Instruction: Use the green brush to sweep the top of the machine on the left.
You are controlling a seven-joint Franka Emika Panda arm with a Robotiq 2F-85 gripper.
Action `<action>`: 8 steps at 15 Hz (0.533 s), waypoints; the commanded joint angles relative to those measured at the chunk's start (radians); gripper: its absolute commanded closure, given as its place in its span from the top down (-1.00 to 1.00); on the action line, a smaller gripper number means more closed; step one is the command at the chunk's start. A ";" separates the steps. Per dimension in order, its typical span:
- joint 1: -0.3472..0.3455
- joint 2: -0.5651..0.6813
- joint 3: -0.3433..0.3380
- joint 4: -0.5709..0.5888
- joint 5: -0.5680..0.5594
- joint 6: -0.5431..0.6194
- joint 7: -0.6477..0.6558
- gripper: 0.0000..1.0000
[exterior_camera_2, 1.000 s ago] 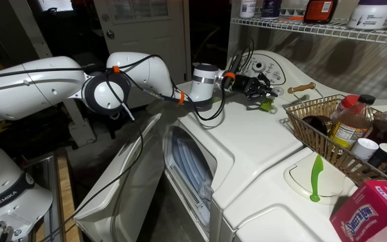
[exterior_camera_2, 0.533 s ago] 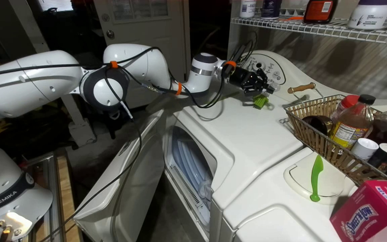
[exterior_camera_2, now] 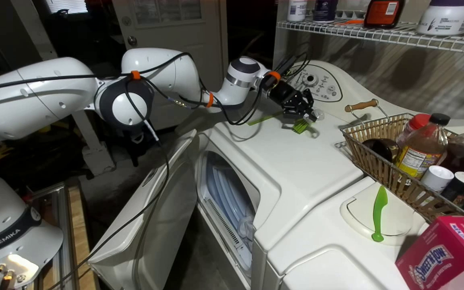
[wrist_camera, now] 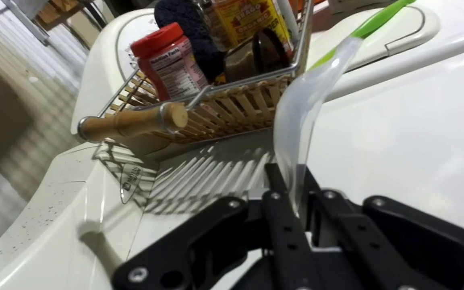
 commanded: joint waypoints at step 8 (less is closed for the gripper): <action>0.034 -0.037 0.059 0.001 0.242 -0.138 -0.052 -0.94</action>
